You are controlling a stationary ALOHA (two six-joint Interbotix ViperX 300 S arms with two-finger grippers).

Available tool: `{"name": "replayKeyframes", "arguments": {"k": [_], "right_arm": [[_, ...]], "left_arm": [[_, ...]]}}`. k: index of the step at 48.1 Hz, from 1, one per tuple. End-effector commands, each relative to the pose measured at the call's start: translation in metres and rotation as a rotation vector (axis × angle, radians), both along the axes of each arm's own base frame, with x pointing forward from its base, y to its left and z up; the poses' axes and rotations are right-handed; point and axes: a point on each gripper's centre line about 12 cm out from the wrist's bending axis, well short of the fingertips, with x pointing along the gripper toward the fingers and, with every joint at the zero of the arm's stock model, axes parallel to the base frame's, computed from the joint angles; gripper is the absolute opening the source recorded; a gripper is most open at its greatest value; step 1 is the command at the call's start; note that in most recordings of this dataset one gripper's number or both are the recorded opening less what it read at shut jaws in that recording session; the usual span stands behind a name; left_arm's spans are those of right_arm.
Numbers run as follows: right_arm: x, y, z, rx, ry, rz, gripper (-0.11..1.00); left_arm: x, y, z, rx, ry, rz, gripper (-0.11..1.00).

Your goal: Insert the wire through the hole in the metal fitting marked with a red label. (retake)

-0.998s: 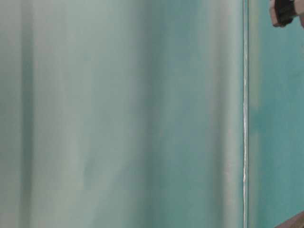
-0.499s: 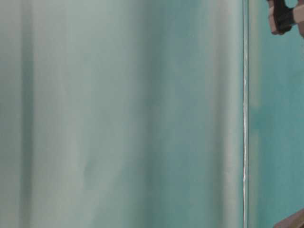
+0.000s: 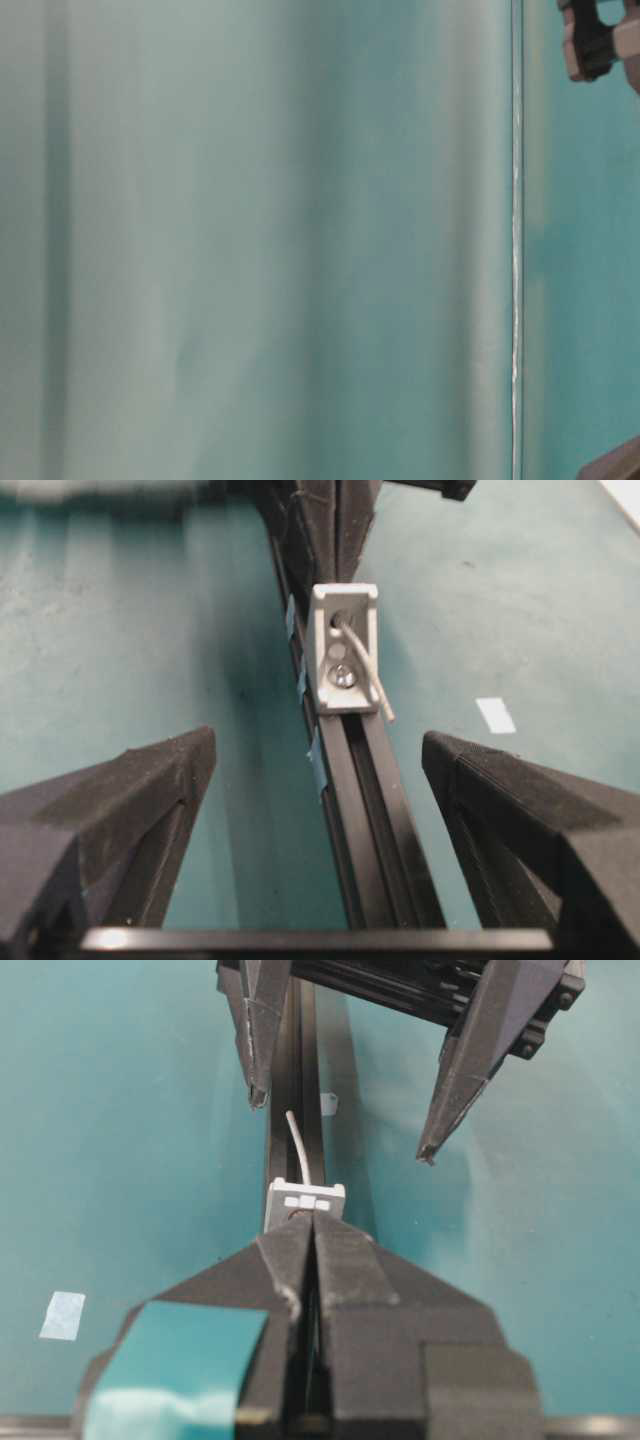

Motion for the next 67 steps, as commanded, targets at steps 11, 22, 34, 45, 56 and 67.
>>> {"name": "replayKeyframes", "arguments": {"k": [11, 22, 34, 45, 56, 67], "right_arm": [[0.006, -0.004, 0.009, 0.012, -0.023, -0.014, 0.02], [0.006, -0.004, 0.007, 0.01, -0.019, -0.014, 0.02], [0.006, -0.004, 0.006, 0.01, -0.017, -0.015, 0.02], [0.006, -0.004, 0.006, 0.009, -0.016, -0.014, 0.02], [0.006, -0.004, 0.006, 0.009, -0.016, -0.014, 0.02], [0.006, -0.004, 0.006, 0.009, -0.018, -0.014, 0.02]], "left_arm": [[0.017, -0.002, 0.009, -0.009, -0.004, 0.013, 0.57], [0.022, -0.003, 0.012, -0.012, -0.016, 0.013, 0.57], [0.025, -0.005, 0.014, -0.016, -0.025, 0.011, 0.57], [0.026, -0.006, 0.014, -0.016, -0.023, 0.008, 0.57], [0.027, -0.006, 0.01, -0.015, 0.014, 0.01, 0.56], [0.029, -0.007, 0.013, -0.008, 0.01, 0.002, 0.11]]}}
